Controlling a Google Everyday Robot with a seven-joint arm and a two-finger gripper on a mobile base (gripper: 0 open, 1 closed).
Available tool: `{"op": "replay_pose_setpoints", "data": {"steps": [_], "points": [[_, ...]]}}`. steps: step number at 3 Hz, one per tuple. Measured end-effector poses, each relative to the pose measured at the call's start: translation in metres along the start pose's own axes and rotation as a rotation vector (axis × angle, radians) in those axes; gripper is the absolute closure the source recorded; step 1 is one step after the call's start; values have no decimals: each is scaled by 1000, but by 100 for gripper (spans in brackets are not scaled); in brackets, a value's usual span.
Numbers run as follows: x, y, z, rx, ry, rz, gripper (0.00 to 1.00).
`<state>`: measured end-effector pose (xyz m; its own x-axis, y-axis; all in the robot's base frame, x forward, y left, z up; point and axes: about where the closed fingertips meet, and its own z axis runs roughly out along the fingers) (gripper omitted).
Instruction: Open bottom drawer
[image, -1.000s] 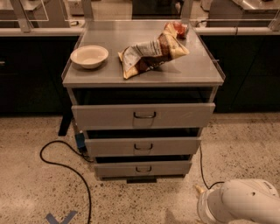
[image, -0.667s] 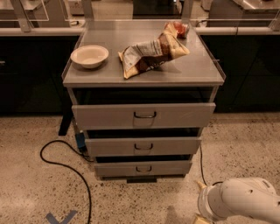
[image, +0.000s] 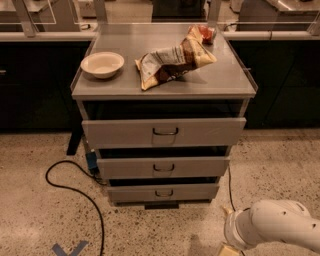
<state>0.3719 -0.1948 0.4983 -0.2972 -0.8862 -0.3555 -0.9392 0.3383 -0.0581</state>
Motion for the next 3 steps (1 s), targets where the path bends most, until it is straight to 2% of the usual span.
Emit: {"op": "replay_pose_setpoints", "data": {"steps": [1, 2, 3], "points": [[6, -33, 38, -29, -18, -9, 0], [17, -75, 95, -45, -28, 33, 0], [21, -112, 115, 3, -35, 81, 0]]}}
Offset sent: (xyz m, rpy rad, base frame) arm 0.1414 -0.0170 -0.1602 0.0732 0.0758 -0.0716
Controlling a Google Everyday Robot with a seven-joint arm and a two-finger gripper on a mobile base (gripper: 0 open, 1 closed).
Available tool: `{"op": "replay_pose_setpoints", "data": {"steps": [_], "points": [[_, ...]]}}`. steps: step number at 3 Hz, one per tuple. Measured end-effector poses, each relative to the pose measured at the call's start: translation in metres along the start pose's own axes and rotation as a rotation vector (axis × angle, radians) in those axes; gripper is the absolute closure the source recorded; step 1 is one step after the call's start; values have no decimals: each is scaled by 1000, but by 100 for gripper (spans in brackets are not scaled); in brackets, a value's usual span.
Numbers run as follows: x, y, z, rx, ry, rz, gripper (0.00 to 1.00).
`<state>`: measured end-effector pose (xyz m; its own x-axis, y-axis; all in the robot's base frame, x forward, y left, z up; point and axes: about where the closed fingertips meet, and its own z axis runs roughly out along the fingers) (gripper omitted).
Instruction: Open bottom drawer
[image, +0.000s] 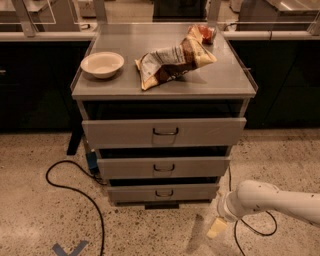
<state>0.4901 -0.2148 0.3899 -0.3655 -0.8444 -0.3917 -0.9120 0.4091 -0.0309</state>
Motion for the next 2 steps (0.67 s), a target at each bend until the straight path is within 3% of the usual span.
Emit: {"op": "replay_pose_setpoints", "data": {"steps": [1, 2], "points": [[0, 0, 0, 0, 0, 0, 0], [-6, -17, 17, -14, -25, -35, 0]]}}
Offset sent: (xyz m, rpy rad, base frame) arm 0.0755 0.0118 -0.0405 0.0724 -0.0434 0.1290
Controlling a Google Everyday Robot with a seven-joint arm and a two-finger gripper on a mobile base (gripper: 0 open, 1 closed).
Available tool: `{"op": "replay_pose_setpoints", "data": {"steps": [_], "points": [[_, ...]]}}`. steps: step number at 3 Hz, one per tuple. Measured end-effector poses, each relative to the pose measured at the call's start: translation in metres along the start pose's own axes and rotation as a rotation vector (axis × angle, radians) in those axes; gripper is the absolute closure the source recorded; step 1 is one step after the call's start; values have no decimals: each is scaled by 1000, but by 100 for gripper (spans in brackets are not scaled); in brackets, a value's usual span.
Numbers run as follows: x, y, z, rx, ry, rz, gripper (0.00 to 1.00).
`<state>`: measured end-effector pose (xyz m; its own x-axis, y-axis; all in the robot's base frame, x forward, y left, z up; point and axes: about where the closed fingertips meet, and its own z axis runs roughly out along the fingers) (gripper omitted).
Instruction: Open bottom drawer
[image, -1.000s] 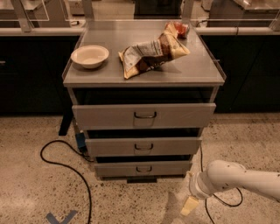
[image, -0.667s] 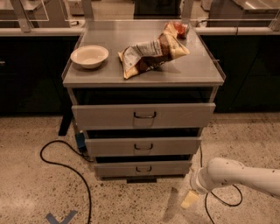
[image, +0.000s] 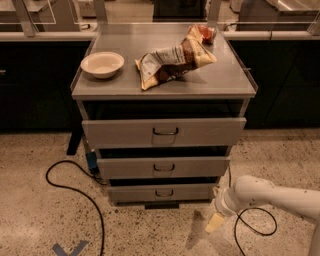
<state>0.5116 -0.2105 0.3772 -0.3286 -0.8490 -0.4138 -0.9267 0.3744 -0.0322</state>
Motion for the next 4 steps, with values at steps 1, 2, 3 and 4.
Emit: {"op": "replay_pose_setpoints", "data": {"steps": [1, 2, 3, 4], "points": [[-14, -29, 40, -45, -41, -50, 0], [-19, -61, 39, -3, -60, -52, 0], [-19, -61, 39, -3, -60, -52, 0], [-16, -63, 79, -43, -66, -31, 0]]}}
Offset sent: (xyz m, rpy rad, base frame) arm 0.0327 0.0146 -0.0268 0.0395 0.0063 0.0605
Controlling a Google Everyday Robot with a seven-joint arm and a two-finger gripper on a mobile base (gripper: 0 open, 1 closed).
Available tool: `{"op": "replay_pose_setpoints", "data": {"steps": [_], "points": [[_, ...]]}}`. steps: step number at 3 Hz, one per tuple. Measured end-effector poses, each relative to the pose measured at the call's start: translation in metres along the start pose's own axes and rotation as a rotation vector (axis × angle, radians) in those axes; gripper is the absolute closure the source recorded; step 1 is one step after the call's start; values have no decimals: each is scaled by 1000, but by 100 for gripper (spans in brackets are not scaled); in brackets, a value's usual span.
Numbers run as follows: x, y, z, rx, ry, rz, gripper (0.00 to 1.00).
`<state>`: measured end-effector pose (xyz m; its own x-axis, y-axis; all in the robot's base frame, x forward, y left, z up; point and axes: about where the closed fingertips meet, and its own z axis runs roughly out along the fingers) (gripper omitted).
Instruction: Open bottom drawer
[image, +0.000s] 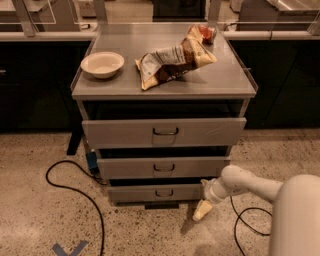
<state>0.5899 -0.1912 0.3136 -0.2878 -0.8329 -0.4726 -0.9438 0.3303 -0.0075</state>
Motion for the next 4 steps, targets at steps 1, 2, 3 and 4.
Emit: {"op": "replay_pose_setpoints", "data": {"steps": [1, 2, 3, 4], "points": [[2, 0, 75, -82, -37, 26, 0], [16, -13, 96, -63, -47, 60, 0], [16, -13, 96, -63, -47, 60, 0], [15, -17, 98, -35, -44, 64, 0]]}}
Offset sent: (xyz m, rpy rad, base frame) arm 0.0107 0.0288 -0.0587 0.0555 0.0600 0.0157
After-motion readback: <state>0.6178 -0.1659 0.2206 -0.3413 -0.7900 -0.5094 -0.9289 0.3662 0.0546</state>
